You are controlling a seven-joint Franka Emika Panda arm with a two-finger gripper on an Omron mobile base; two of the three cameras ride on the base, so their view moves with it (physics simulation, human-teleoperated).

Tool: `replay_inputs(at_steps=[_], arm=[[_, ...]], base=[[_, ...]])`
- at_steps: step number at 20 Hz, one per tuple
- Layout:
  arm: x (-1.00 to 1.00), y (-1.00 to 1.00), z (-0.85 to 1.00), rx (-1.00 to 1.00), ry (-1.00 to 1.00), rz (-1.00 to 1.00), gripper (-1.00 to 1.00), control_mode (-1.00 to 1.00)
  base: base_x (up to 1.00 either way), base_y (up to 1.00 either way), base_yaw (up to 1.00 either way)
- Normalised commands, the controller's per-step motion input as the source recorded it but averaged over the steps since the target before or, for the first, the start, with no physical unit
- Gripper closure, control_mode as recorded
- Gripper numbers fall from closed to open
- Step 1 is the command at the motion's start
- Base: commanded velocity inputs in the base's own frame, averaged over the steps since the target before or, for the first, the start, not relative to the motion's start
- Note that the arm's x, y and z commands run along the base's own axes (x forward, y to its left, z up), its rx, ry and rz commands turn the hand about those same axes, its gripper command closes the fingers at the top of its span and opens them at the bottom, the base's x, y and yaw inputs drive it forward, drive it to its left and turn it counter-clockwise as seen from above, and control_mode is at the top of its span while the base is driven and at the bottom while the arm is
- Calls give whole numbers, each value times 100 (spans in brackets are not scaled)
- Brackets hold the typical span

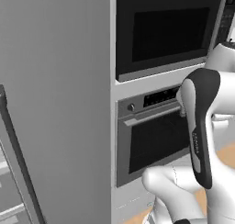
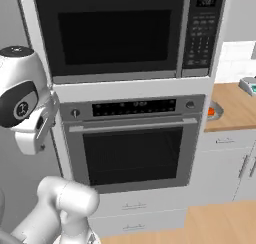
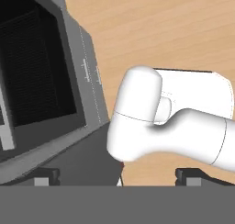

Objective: Take the meat container that has the chicken drumstick and place it on the second highest rack of the freezer. Then take the vegetable container that has the squash and sweet potato and place it on the highest rack of the freezer.

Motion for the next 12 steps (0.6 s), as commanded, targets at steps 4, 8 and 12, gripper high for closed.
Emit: replay_inputs(at_steps=[4, 8, 12], arm=[[0, 0, 0, 0, 0, 0, -100, 100], [0, 0, 0, 0, 0, 0, -100, 100], [0, 0, 0, 0, 0, 0, -100, 100]], base=[[0, -100, -57], [7, -100, -56], [38, -96, -38]])
